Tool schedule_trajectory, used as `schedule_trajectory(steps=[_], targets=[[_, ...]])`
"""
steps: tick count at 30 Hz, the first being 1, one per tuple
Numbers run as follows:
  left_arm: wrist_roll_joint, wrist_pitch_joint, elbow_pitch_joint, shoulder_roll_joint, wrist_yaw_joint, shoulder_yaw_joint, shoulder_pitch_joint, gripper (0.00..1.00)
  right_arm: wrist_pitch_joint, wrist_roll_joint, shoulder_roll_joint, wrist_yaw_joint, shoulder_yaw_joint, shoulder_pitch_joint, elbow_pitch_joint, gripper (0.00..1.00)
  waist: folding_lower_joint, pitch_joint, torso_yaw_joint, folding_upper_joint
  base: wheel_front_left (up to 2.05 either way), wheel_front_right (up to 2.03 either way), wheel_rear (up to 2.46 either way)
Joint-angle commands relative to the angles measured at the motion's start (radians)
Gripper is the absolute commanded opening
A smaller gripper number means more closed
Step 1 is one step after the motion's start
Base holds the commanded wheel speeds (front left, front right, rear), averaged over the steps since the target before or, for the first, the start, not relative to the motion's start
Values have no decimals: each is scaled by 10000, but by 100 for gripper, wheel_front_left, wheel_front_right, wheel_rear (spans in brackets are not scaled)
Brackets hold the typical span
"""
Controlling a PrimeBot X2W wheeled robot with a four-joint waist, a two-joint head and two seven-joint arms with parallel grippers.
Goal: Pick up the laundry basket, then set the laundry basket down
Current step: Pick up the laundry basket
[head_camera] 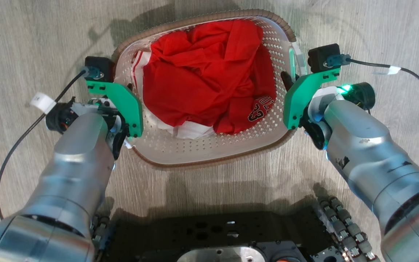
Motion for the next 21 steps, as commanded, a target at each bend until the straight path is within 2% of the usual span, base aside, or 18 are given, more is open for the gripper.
schedule_trajectory(steps=[1, 6, 7, 8, 9, 10, 11, 21], targets=[[56, 30, -12, 299, -7, -73, 255, 0, -45, 37, 145, 10, 176, 436, 107, 0, 1, 0, 6, -1, 0, 0, 0], [-62, -69, -12, 299, 10, -285, 229, 0, -35, 210, 145, 10, 271, 433, 179, 0, 1, 2, 23, -1, 0, 0, 0], [-80, -112, -12, 299, 30, -326, 219, 30, -29, 280, 145, 10, 266, 447, 165, 0, 1, 1, 24, -1, 0, 0, 0], [-104, -144, -12, 299, 50, -361, 214, 44, -26, 355, 145, 10, 258, 459, 147, 0, 1, 0, 24, -1, 0, 0, 0], [-133, -159, -12, 299, 59, -395, 211, 50, -29, 433, 145, 10, 243, 469, 141, 0, 1, -1, 24, -1, 0, 0, 0], [-163, -166, -12, 299, 62, -430, 208, 85, -31, 525, 145, 10, 213, 480, 140, 0, 1, -3, 23, -1, 0, 0, 0], [-194, -173, -12, 299, 64, -464, 205, 100, -31, 622, 145, 10, 182, 492, 134, 0, 1, -5, 23, -1, 0, 0, 0], [-381, -369, -12, 299, 278, -676, 148, 100, -182, 1283, 145, 10, 21, 567, 218, 0, 1, -62, -2, -1, 0, 0, 0]])
